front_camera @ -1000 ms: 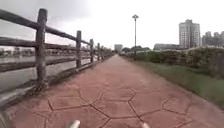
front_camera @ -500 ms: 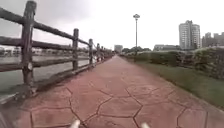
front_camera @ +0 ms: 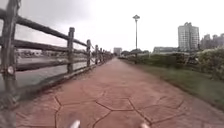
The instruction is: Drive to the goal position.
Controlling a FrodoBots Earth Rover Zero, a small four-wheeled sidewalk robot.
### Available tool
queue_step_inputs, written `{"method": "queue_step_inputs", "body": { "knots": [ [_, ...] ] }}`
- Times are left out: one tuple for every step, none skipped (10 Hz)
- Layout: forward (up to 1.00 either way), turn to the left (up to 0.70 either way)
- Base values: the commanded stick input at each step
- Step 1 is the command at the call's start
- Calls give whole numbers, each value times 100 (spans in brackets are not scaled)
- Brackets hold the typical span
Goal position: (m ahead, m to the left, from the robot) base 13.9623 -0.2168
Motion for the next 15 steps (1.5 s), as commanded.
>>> {"method": "queue_step_inputs", "body": {
  "knots": [
    [70, 0],
    [70, 0],
    [70, 0],
    [70, 0],
    [70, 0],
    [70, 0],
    [70, 0],
    [70, 0],
    [70, 0],
    [70, 0],
    [70, 0],
    [70, 0],
    [70, 0],
    [70, 0],
    [70, 0]
  ]
}}
